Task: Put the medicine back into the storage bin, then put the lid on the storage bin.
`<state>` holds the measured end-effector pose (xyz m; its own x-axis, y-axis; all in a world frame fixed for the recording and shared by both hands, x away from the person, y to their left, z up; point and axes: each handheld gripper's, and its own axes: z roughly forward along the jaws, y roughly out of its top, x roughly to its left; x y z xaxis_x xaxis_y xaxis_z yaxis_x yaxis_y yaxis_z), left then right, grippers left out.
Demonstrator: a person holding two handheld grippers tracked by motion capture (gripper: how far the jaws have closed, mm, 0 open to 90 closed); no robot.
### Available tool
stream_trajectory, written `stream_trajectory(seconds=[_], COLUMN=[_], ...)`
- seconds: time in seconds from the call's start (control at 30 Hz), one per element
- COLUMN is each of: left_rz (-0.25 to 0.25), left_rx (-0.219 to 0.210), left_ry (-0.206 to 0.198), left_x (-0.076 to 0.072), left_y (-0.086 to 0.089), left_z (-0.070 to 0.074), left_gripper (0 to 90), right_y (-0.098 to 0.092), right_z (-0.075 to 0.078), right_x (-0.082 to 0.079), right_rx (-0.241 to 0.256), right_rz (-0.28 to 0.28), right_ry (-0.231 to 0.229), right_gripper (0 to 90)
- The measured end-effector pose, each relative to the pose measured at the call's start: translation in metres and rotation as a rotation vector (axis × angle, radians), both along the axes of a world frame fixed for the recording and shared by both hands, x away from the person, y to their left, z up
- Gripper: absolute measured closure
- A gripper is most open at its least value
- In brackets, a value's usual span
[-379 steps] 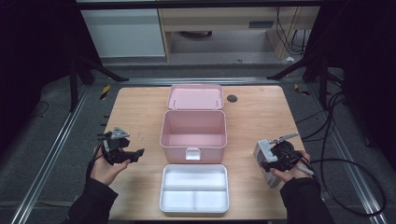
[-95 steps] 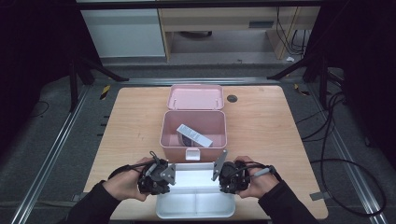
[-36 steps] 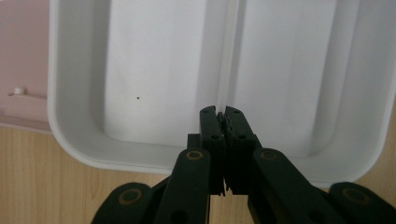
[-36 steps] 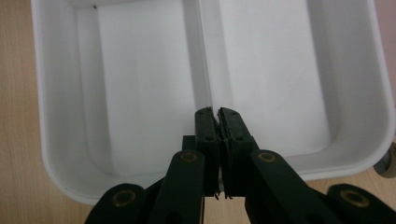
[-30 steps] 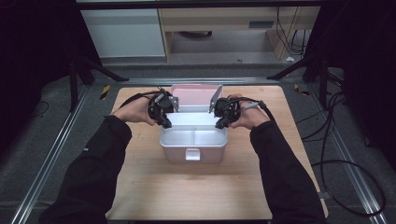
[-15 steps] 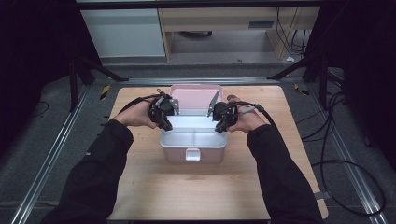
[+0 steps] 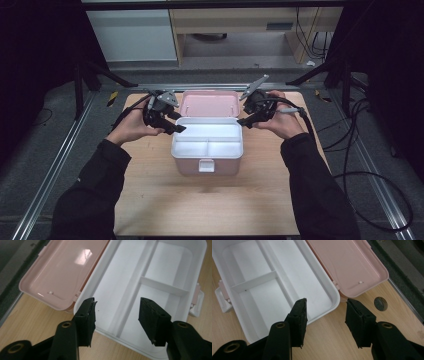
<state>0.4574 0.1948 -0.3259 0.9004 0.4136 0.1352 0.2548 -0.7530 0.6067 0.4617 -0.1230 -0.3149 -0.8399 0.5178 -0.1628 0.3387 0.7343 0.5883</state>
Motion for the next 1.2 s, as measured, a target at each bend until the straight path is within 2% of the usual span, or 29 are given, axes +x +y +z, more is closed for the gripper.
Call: stream_trajectory(seconds=[0.03,0.1,0.13,0.17,0.27,0.3,0.33,0.37,0.4,0.43,0.47,0.53,0.57,0.6,0.63,0.67,0.77,0.8,0.9,0.97,1.07,1.13,1.2], left_rz=[0.018,0.053,0.068,0.086,0.143,0.143,0.185,0.207,0.227,0.227,0.267,0.297,0.297,0.330,0.330,0.353,0.368,0.385,0.403,0.434,0.464,0.483,0.495], left_rx=[-0.028,-0.040,-0.043,-0.052,-0.084,-0.084,-0.110,-0.117,-0.127,-0.127,-0.157,-0.192,-0.192,-0.208,-0.208,-0.226,-0.247,-0.274,-0.283,-0.274,-0.293,-0.296,-0.286], left_ry=[-0.002,-0.004,-0.004,0.000,0.004,0.004,0.007,0.005,0.004,0.004,0.002,0.000,0.000,-0.005,-0.005,-0.012,-0.015,-0.012,-0.008,-0.008,-0.001,0.006,0.003], left_x=[-0.001,-0.003,-0.003,-0.004,-0.003,-0.003,0.000,0.002,0.005,0.005,0.011,0.017,0.017,0.023,0.023,0.029,0.033,0.038,0.043,0.052,0.062,0.066,0.072], left_y=[0.003,0.006,0.008,0.010,0.014,0.014,0.016,0.018,0.019,0.019,0.023,0.027,0.027,0.030,0.030,0.033,0.033,0.032,0.030,0.027,0.025,0.025,0.024], left_z=[-0.001,-0.005,-0.007,-0.009,-0.014,-0.014,-0.018,-0.019,-0.020,-0.020,-0.022,-0.023,-0.023,-0.023,-0.023,-0.024,-0.025,-0.027,-0.031,-0.039,-0.047,-0.050,-0.052], left_gripper=[45.0,44.2,43.8,43.0,40.8,40.2,40.2,39.7,39.6,39.5,39.4,39.5,39.6,39.6,39.5,39.6,39.6,39.6,39.6,39.7,41.0,41.0,40.1], right_y=[-0.002,-0.007,-0.009,-0.012,-0.015,-0.016,-0.016,-0.016,-0.017,-0.017,-0.018,-0.020,-0.020,-0.022,-0.022,-0.023,-0.023,-0.023,-0.022,-0.022,-0.022,-0.021,-0.020], right_z=[0.001,0.004,0.005,0.006,0.008,0.007,0.007,0.007,0.006,0.006,0.005,0.004,0.004,0.002,0.002,0.000,-0.001,-0.003,-0.006,-0.014,-0.024,-0.028,-0.036], right_x=[-0.001,-0.003,-0.004,-0.005,-0.008,-0.008,-0.008,-0.007,-0.005,-0.005,-0.001,0.003,0.003,0.007,0.007,0.012,0.016,0.021,0.028,0.039,0.050,0.054,0.064], right_rx=[0.003,0.008,0.038,0.060,0.063,0.069,0.072,0.072,0.077,0.077,0.090,0.115,0.115,0.137,0.137,0.152,0.175,0.201,0.221,0.244,0.262,0.260,0.286], right_rz=[-0.014,-0.046,-0.069,-0.080,-0.116,-0.131,-0.142,-0.151,-0.160,-0.160,-0.184,-0.206,-0.206,-0.223,-0.223,-0.236,-0.256,-0.272,-0.285,-0.308,-0.325,-0.332,-0.346], right_ry=[-0.004,-0.025,-0.033,-0.019,-0.039,-0.039,-0.042,-0.049,-0.051,-0.051,-0.060,-0.073,-0.073,-0.079,-0.079,-0.088,-0.092,-0.101,-0.102,-0.102,-0.065,-0.061,-0.052], right_gripper=[49.9,48.3,47.1,47.1,44.2,43.1,43.1,43.0,42.6,42.6,43.1,43.9,43.9,43.7,43.7,43.3,43.1,42.8,42.6,42.4,42.3,42.4,42.5])
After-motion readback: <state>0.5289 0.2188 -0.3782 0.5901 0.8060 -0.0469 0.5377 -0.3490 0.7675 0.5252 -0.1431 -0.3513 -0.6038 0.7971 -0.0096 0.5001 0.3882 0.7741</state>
